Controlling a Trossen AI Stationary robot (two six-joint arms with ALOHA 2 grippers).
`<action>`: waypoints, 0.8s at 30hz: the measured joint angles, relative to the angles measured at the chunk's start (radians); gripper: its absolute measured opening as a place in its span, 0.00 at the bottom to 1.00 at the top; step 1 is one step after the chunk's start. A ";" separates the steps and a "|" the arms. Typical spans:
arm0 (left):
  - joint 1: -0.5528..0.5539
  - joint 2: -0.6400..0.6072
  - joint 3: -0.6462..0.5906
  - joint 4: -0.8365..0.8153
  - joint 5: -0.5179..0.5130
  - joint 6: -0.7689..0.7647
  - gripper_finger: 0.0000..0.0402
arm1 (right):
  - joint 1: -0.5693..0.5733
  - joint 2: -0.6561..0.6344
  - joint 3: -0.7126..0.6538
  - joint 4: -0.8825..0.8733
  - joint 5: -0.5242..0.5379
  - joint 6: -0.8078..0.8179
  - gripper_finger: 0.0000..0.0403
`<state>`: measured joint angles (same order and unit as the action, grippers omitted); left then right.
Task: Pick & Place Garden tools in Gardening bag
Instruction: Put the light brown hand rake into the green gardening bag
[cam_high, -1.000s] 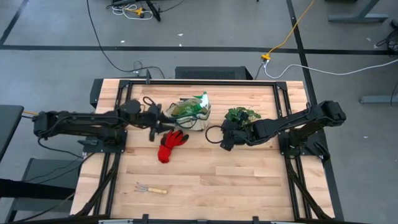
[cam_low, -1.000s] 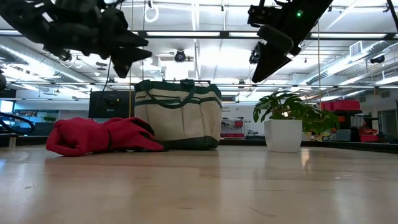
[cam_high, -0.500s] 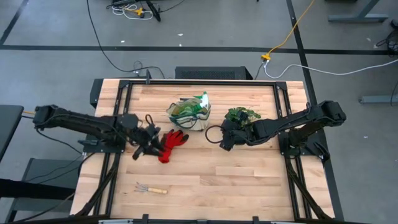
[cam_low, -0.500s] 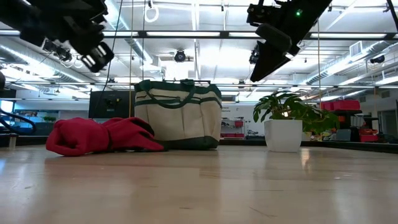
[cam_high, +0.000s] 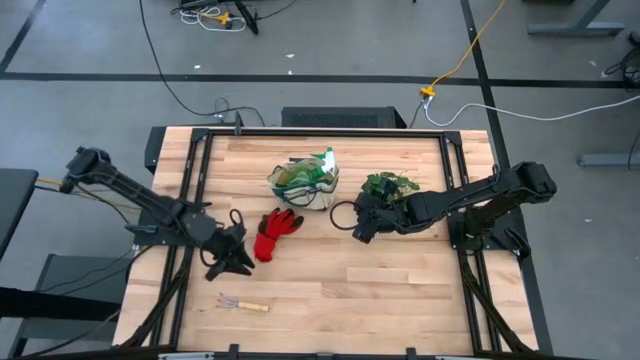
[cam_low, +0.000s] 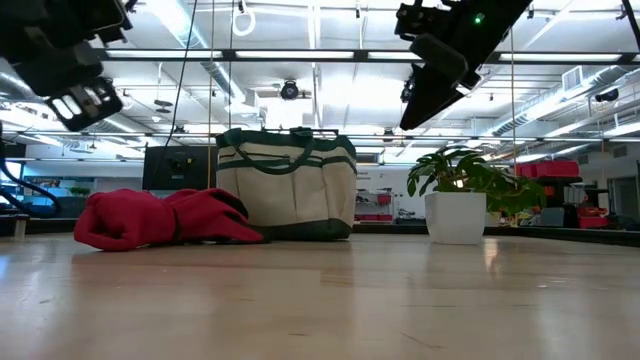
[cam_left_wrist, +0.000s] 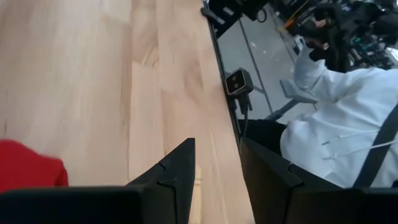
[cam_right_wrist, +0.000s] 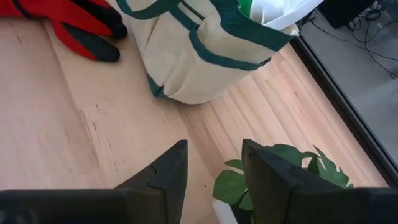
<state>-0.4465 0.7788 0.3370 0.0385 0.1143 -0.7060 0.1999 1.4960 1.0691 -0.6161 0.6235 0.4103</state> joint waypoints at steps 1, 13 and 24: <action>-0.021 0.000 0.000 -0.002 -0.019 -0.019 0.33 | 0.000 0.000 0.000 0.002 -0.001 0.000 0.38; -0.212 0.006 0.000 -0.001 -0.210 -0.161 0.33 | 0.000 0.000 0.000 0.003 -0.004 0.000 0.38; -0.280 0.136 0.080 -0.017 -0.234 -0.200 0.33 | 0.000 0.000 0.000 0.016 -0.007 0.000 0.38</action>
<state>-0.7264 0.9146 0.4170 0.0219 -0.1196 -0.9059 0.2000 1.4960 1.0691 -0.6000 0.6162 0.4099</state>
